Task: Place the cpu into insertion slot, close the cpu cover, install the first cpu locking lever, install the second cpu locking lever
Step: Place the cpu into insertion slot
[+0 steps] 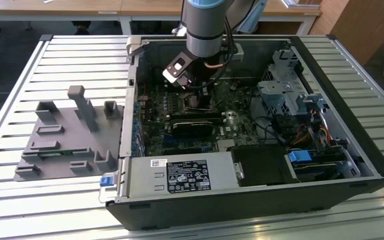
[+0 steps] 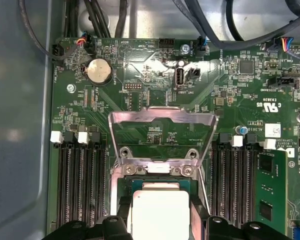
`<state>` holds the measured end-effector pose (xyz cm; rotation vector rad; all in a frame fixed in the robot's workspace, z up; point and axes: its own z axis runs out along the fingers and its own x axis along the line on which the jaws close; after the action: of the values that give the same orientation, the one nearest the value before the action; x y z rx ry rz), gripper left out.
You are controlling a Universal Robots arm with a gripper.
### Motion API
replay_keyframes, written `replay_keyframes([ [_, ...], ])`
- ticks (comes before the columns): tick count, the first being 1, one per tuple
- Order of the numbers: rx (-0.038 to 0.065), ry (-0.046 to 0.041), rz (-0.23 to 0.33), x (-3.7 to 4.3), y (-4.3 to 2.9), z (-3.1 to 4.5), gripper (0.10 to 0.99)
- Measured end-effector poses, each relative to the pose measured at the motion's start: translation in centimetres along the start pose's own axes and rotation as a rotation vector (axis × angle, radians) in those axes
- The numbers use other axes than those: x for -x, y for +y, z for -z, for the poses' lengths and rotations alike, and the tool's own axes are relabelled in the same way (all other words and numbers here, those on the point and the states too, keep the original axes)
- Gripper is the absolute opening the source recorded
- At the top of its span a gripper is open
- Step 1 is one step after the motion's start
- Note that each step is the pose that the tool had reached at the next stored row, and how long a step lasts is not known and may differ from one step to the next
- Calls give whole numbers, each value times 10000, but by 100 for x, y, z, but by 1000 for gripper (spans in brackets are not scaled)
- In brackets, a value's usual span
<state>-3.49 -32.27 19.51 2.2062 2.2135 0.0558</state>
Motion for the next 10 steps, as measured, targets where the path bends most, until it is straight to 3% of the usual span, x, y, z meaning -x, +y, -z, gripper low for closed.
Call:
replay_keyframes([
  [10,1,0,0,-1,-14,-11,541],
])
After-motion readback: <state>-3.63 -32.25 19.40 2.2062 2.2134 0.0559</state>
